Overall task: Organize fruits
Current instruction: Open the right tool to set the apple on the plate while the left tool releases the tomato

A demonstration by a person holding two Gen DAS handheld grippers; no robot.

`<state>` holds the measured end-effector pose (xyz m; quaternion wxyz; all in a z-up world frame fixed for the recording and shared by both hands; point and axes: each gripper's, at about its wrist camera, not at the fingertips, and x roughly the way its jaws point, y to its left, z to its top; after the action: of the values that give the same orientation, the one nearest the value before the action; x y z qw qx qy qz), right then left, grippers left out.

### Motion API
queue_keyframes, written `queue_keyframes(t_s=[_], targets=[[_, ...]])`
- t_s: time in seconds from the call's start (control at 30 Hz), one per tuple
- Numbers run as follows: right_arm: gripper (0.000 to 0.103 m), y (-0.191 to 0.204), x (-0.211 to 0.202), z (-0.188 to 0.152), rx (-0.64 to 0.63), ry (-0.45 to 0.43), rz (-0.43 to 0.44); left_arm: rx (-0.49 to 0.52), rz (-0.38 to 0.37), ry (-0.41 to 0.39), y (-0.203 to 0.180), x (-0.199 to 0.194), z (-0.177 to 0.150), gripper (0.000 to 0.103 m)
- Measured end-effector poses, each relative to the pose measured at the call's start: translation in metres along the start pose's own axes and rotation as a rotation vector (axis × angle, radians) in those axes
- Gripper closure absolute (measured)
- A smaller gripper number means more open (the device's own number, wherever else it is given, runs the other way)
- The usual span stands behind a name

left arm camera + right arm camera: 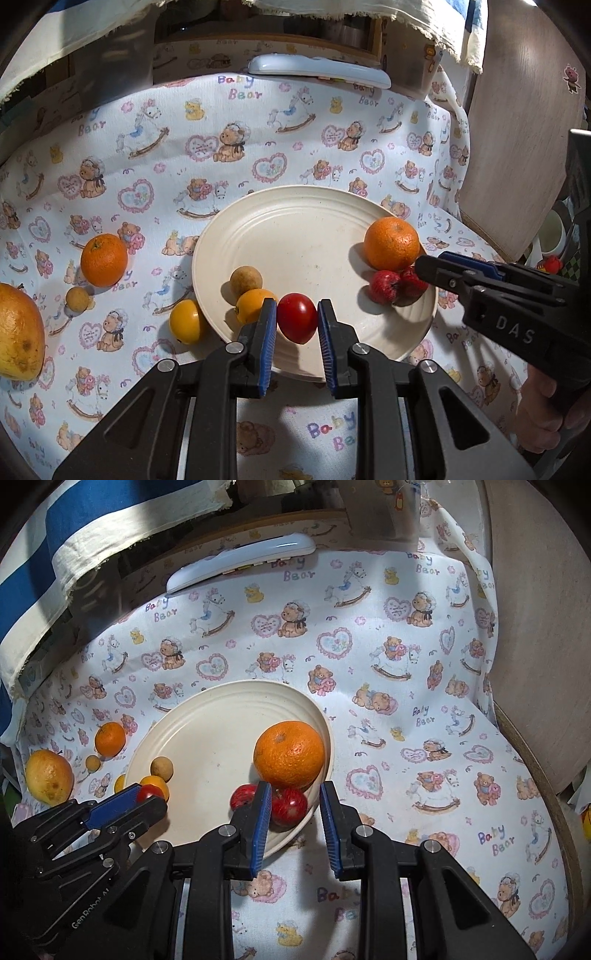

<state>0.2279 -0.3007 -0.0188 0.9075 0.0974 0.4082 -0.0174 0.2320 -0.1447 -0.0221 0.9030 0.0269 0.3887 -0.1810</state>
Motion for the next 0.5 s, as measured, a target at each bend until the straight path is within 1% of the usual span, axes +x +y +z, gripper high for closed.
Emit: queue_keyframes(t_s=[0.1,0.13,0.2,0.23,0.27,0.5], targets=[[0.074,-0.002,-0.003,0.001,0.014,-0.001,0.010,-0.001,-0.003,0.008,0.000,0.002,0.000,0.082],[0.073,-0.002,-0.004,0.001,0.020,-0.001,0.014,-0.001,-0.005,0.010,0.001,0.003,0.000,0.082],[0.064,-0.002,-0.005,0.001,0.025,-0.005,0.014,-0.002,-0.007,0.012,0.001,0.003,0.000,0.082],[0.053,-0.002,-0.006,0.001,0.024,-0.007,0.011,0.000,-0.006,0.012,0.000,0.004,0.000,0.082],[0.049,-0.002,-0.008,0.001,0.020,-0.014,0.007,0.002,-0.005,0.013,0.000,0.004,0.000,0.082],[0.049,-0.002,-0.012,0.001,0.019,-0.029,0.011,0.006,0.005,0.021,-0.002,0.004,-0.001,0.080]])
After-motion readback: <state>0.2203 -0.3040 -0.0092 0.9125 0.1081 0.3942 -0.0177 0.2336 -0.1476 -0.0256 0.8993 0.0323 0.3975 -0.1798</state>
